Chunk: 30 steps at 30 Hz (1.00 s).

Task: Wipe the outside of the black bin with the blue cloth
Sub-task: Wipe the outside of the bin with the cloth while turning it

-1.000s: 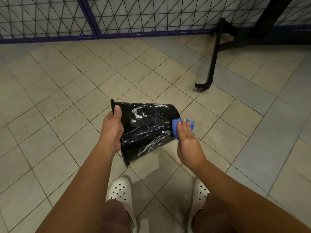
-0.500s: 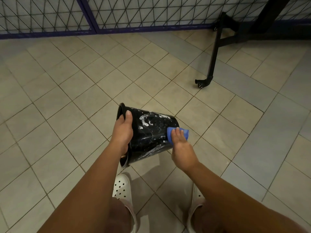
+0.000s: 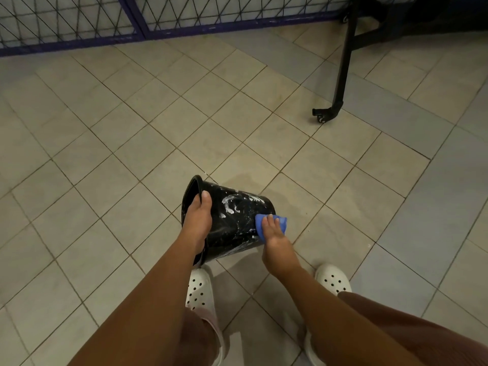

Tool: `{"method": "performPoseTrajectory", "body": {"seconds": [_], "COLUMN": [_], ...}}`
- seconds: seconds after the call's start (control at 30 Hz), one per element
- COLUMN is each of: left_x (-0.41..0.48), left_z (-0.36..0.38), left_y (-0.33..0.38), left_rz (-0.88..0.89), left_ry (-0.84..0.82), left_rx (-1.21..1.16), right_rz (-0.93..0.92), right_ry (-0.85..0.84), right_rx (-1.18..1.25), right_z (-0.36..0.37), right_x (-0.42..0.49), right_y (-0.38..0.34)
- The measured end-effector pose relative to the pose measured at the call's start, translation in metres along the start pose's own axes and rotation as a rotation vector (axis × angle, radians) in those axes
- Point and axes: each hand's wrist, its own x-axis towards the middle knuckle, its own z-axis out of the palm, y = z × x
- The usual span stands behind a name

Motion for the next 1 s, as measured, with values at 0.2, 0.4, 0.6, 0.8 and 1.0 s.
{"method": "performPoseTrajectory", "body": {"seconds": [0.2,0.4,0.6,0.8,1.0], "left_x": [0.025,0.041,0.049,0.056,0.056], "left_z": [0.004,0.006,0.013,0.016,0.016], "left_y": [-0.026,-0.046,-0.057,-0.06,-0.064], "left_rz": [-0.06,-0.12,-0.176,-0.187,-0.134], "left_ry": [0.004,0.024,-0.006,-0.007,0.058], "left_rx": [-0.045,-0.053,-0.066,-0.051,0.002], "right_rz": [0.162,0.183,0.209,0.183,0.048], "right_ry": [-0.047,-0.095,-0.077,-0.036,-0.074], "right_rx": [0.041,0.107,0.08,0.031,-0.006], "right_z": [0.006,0.019,0.019,0.025,0.033], "right_x": [0.009,0.002,0.01,0.01,0.004], "right_y": [0.016,0.02,0.031,0.036,0.028]}}
